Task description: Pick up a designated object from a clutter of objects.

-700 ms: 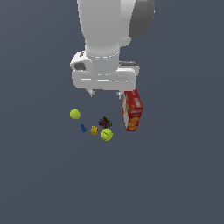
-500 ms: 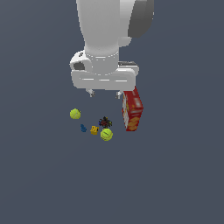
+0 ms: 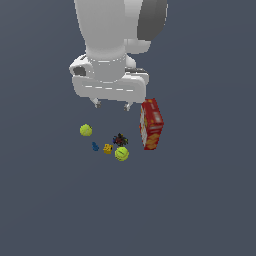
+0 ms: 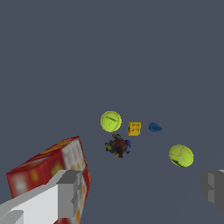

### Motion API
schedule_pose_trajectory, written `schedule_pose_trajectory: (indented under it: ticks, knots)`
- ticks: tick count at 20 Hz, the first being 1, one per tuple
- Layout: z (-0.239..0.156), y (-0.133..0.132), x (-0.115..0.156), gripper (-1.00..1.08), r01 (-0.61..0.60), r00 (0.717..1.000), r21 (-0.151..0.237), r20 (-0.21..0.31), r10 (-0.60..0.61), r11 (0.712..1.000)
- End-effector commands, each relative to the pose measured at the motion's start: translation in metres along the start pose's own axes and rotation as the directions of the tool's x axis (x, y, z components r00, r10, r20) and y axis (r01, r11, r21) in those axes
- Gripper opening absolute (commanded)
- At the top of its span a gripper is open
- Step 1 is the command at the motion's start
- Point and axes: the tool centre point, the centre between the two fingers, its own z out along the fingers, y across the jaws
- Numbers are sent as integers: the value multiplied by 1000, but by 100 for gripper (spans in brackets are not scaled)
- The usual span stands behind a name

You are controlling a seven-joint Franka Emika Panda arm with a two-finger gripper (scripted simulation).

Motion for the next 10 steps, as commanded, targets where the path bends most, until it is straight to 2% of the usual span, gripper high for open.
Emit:
schedule_pose_trajectory:
  ticks: [1,10]
  knots:
    - [2,-1,0,100,1,1000,0,1,-1,1000]
    - [38,5,8,100,-6,1000,6,1,6,1000]
